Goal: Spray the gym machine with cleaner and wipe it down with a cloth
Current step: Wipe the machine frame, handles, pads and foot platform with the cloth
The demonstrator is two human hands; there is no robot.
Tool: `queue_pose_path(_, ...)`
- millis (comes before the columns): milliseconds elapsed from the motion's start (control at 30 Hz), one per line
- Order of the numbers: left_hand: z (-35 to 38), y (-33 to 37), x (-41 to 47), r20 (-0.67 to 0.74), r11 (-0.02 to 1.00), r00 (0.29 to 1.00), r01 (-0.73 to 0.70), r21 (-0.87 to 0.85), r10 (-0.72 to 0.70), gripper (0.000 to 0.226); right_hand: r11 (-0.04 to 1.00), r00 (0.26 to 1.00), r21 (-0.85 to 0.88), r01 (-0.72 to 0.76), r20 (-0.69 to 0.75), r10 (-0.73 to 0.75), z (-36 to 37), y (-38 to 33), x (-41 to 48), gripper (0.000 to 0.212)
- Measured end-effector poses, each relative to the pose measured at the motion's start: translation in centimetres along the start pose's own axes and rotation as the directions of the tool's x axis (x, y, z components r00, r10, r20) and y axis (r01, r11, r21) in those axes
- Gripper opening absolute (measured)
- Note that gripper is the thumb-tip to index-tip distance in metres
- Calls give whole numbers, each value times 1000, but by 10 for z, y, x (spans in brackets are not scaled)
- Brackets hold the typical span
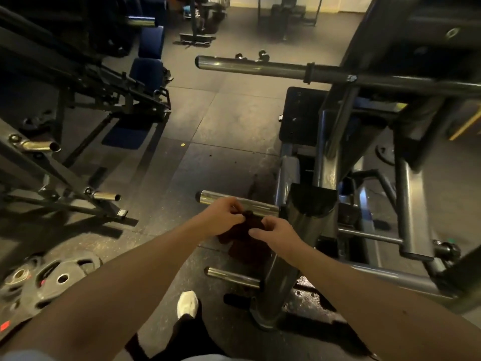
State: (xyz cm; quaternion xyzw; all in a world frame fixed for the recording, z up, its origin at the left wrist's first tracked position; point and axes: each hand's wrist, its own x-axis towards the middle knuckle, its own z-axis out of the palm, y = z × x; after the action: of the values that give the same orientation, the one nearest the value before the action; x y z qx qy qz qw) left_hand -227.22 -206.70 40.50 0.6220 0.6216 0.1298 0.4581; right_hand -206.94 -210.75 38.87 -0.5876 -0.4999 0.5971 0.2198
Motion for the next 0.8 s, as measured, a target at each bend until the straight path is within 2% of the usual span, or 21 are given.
queue_pose_path(133,-18,-1,55,117,994,987,-106,-9,107,26,994,979,80,-68,-184,82,6,-6,27,15)
queue_pose_path(233,-38,-14,101,215,974,961,-201,109,174,43,968,902,201,-153,-371,220,18,-2,52,8)
queue_pose_path(267,-45,-19,116,232,954,953,-240,183,195,46,947,849,266,-180,-444,286,22,-1,57,8)
queue_pose_path(333,-56,-28,143,265,895,939,-302,328,220,48,878,696,420,-228,-561,449,30,0,69,12)
queue_pose_path(433,-60,-41,168,399,796,896,-382,469,195,46,749,448,631,-202,-621,644,49,-6,86,15)
queue_pose_path(500,-59,-51,180,487,788,861,-398,470,144,38,701,370,696,-155,-617,694,62,-17,102,20)
queue_pose_path(567,-58,-59,192,531,787,838,-409,461,125,31,638,366,765,-85,-572,734,76,-30,121,26)
queue_pose_path(700,-56,-68,205,537,793,831,-422,440,145,19,514,426,857,6,-468,774,102,-45,158,34)
queue_pose_path(733,-57,-69,205,532,799,833,-421,430,153,16,529,423,849,-5,-477,770,110,-48,164,30)
queue_pose_path(800,-59,-72,208,527,811,836,-411,416,154,14,638,387,766,-83,-565,729,126,-57,171,23)
